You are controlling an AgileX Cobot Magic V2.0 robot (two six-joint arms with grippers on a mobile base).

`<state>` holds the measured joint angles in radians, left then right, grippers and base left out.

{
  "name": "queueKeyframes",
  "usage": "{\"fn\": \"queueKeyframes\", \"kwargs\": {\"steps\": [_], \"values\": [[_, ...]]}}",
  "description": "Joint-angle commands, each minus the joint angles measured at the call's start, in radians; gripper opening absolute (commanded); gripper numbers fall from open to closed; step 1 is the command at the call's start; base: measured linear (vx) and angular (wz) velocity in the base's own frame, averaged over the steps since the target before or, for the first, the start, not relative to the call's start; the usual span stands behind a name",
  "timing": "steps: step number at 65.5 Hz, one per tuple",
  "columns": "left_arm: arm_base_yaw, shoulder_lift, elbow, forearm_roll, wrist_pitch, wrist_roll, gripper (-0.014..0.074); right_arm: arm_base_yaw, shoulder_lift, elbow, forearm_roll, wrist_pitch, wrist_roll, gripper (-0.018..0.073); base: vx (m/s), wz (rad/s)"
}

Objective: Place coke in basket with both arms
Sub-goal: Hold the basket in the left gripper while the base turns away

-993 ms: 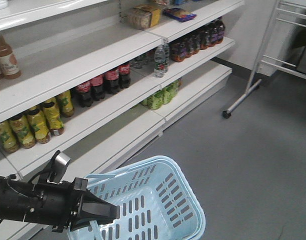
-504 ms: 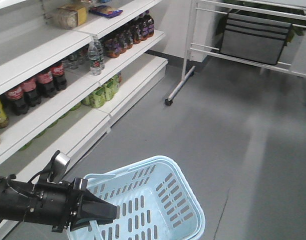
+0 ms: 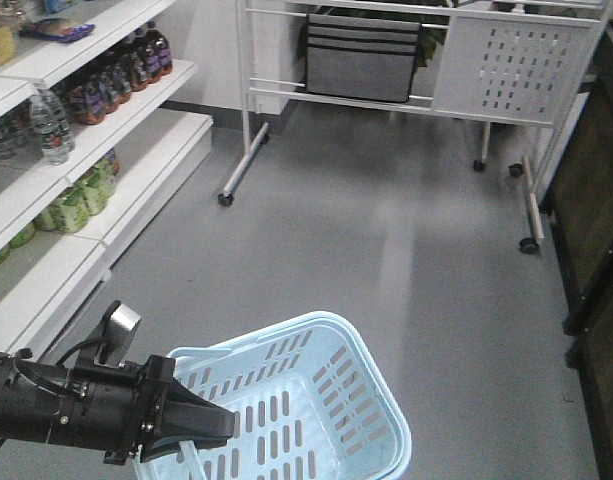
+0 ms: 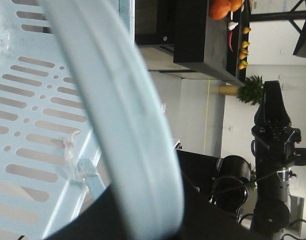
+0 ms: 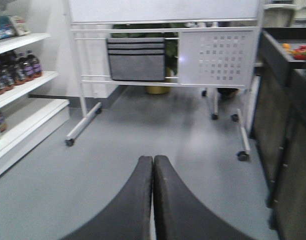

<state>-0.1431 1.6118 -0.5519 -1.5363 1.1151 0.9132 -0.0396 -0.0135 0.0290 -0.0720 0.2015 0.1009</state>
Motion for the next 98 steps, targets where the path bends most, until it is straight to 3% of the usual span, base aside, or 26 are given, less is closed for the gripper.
{"fn": "queueKeyframes", "kwargs": {"steps": [1,34,98], "values": [[-0.005,-0.036,-0.016,-0.065,0.085,0.004,-0.0007,-0.005,0.014,0.006,-0.007,-0.072,-0.009,-0.0010,-0.09,-0.49],[-0.005,-0.036,-0.016,-0.065,0.085,0.004,-0.0007,-0.005,0.014,0.006,-0.007,-0.072,-0.009,-0.0010,-0.06,-0.37],[-0.005,-0.036,-0.016,-0.065,0.085,0.004,-0.0007,-0.005,0.014,0.006,-0.007,-0.072,-0.009,-0.0010,0.07,-0.08]]}}
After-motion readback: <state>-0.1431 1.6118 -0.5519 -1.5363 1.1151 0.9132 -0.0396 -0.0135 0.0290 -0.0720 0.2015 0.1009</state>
